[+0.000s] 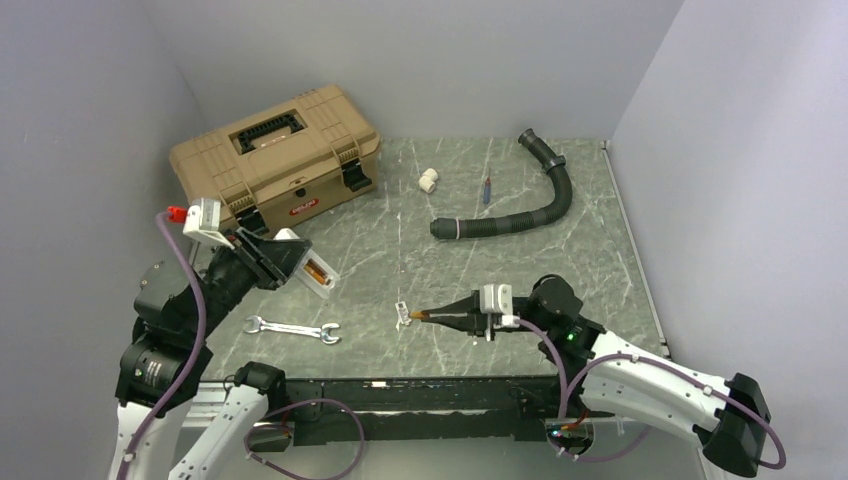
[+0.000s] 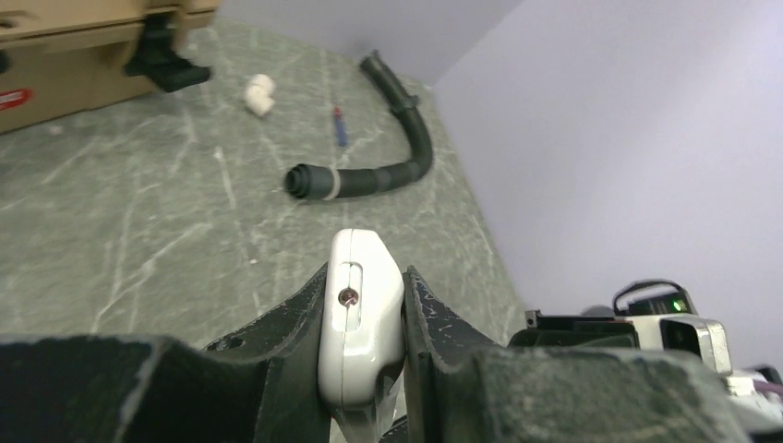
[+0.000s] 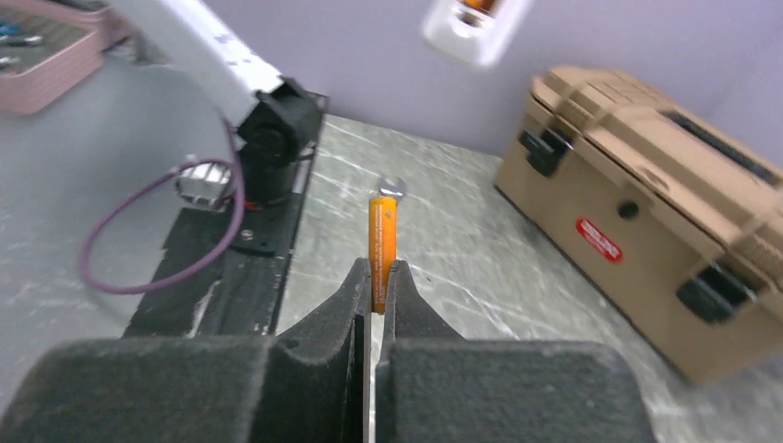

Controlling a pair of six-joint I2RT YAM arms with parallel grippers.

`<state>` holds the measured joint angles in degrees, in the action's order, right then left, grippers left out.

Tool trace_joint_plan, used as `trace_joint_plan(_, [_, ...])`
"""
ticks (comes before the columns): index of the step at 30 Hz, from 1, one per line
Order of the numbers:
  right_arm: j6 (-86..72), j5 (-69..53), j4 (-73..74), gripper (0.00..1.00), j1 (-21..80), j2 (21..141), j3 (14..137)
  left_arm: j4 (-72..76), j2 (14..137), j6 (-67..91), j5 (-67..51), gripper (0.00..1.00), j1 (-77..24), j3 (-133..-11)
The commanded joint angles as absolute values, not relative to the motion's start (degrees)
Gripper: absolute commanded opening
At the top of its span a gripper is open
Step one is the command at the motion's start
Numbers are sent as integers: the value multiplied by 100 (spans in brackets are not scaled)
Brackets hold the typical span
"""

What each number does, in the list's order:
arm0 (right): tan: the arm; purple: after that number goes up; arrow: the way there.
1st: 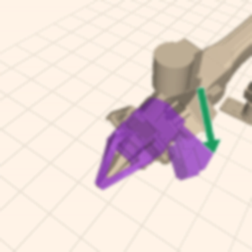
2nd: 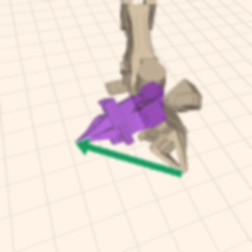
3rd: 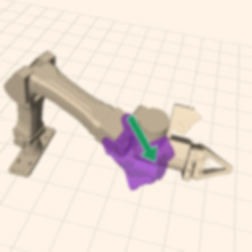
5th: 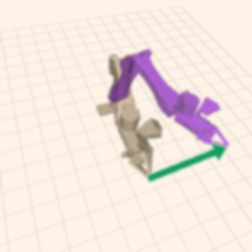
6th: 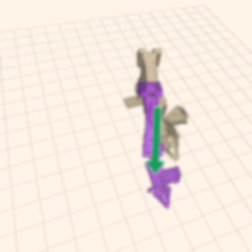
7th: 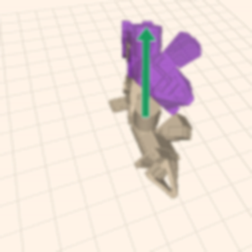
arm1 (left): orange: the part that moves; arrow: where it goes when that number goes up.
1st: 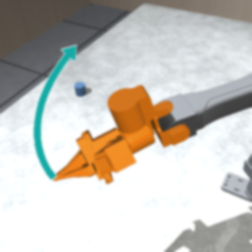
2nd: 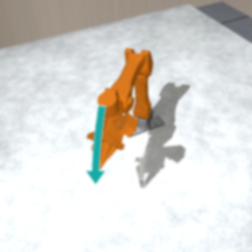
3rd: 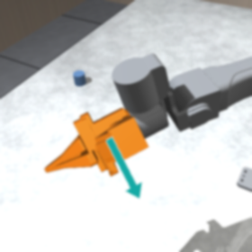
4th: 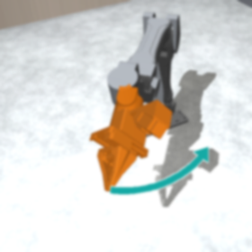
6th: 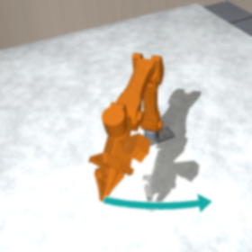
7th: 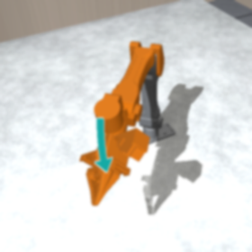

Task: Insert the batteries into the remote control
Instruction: Pick up the battery from the center of the board, then place the battery at the center of the board.

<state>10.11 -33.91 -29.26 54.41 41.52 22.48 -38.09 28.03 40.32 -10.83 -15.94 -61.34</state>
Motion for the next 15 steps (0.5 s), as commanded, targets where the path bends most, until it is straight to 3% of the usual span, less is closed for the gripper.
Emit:
trace_joint_plan(1, [1938, -5016, -2257, 0, 5424, 4059, 2870, -2385, 2909, 4143, -2412, 0, -1573, -5980])
trace_joint_plan(15, [2254, -5348, -1516, 0, 5422, 3911, 3480, 376, 3043, 4836, -4967, 0, -1572, -5221])
